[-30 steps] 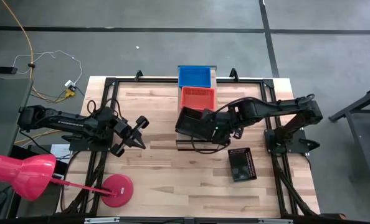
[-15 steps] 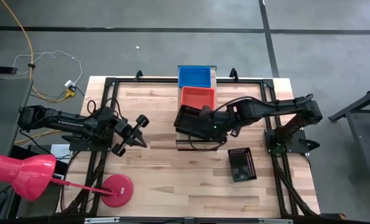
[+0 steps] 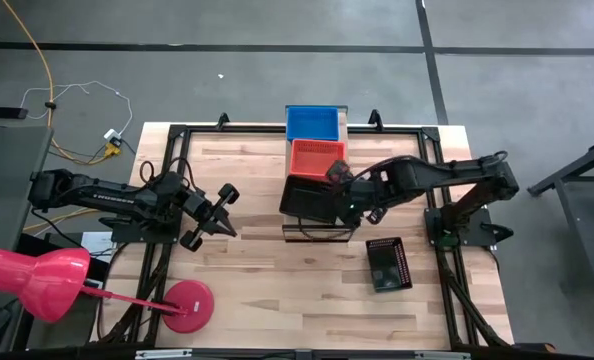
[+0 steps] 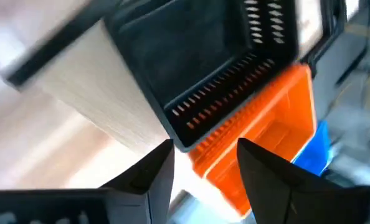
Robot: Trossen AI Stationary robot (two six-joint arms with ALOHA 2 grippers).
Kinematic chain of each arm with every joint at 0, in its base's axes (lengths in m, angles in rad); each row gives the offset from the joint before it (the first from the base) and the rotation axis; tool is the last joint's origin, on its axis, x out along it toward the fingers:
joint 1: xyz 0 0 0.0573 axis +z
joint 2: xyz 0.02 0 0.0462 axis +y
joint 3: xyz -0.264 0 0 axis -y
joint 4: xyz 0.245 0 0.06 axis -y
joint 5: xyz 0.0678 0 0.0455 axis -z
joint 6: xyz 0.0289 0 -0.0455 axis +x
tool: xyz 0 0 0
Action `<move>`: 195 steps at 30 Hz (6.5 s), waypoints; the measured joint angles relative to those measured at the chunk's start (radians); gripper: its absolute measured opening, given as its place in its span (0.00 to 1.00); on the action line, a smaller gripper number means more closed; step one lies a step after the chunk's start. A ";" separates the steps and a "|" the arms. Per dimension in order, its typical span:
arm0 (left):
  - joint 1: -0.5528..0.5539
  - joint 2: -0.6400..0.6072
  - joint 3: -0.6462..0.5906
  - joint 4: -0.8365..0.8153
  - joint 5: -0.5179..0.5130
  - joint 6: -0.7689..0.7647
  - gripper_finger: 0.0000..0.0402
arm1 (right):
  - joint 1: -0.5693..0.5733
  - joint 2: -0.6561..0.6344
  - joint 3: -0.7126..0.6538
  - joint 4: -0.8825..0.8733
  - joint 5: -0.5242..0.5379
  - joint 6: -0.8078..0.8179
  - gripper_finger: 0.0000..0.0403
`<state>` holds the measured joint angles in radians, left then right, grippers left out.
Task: Stack baskets on shelf by color
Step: Stack the top black bin on top of the black bin on the shelf, then stack the black bin on top of the black bins on the shelf
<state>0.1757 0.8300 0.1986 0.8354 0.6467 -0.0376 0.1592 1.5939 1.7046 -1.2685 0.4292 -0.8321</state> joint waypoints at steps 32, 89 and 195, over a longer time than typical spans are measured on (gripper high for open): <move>0.203 0.233 0.237 -0.483 -0.157 0.100 0.00 | 0.184 -0.361 -0.822 1.078 -0.088 0.852 0.00; 0.088 0.171 0.237 -0.480 -0.144 0.041 0.00 | 0.706 -0.312 -0.738 0.475 -0.297 2.026 0.00; -0.085 -0.019 0.236 -0.506 -0.031 -0.043 0.00 | -0.261 -0.058 0.047 0.038 -0.518 -0.787 0.00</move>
<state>0.0904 0.8112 0.4347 0.3294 0.6158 -0.0804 -0.1017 1.5357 1.7512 -1.2307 -0.0888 -1.6186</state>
